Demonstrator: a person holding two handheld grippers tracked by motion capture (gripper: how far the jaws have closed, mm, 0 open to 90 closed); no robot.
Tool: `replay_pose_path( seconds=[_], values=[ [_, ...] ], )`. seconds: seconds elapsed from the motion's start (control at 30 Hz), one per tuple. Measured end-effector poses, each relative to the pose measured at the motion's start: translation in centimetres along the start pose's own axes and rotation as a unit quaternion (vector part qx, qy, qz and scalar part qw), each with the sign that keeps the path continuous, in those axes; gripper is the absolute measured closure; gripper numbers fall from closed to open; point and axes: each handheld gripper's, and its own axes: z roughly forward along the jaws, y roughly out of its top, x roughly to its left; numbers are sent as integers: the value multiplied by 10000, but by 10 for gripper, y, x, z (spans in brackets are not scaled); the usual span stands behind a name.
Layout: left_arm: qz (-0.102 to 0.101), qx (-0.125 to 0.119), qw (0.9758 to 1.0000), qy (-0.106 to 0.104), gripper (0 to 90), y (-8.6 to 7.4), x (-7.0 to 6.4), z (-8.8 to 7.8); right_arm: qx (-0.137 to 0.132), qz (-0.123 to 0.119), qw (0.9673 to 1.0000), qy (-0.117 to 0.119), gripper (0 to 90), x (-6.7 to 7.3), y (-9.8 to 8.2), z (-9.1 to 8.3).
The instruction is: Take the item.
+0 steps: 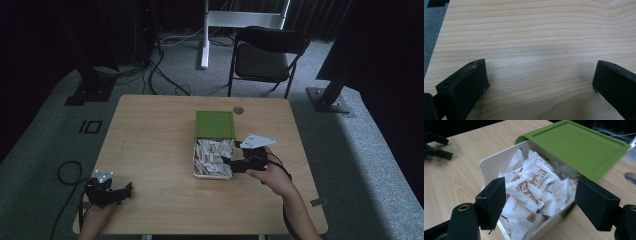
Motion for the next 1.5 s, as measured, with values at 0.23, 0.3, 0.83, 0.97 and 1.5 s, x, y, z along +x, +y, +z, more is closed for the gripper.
replay_pose_path(
  seconds=[0.23,0.3,0.83,0.97,1.5],
  values=[
    [1,-1,10000,0,7,0,0,0,175,-284,9992,230,304,6,2,16],
    [1,-1,10000,0,7,0,0,0,202,-311,9990,245,322,7,2,18],
    [6,6,10000,-2,7,0,0,0,748,-566,9941,549,455,8,-5,47],
    [6,6,10000,-1,7,0,0,0,812,-644,9930,566,491,8,-6,52],
    [6,6,10000,-2,7,0,0,0,900,-372,9950,213,740,5,-2,54]
  ],
)
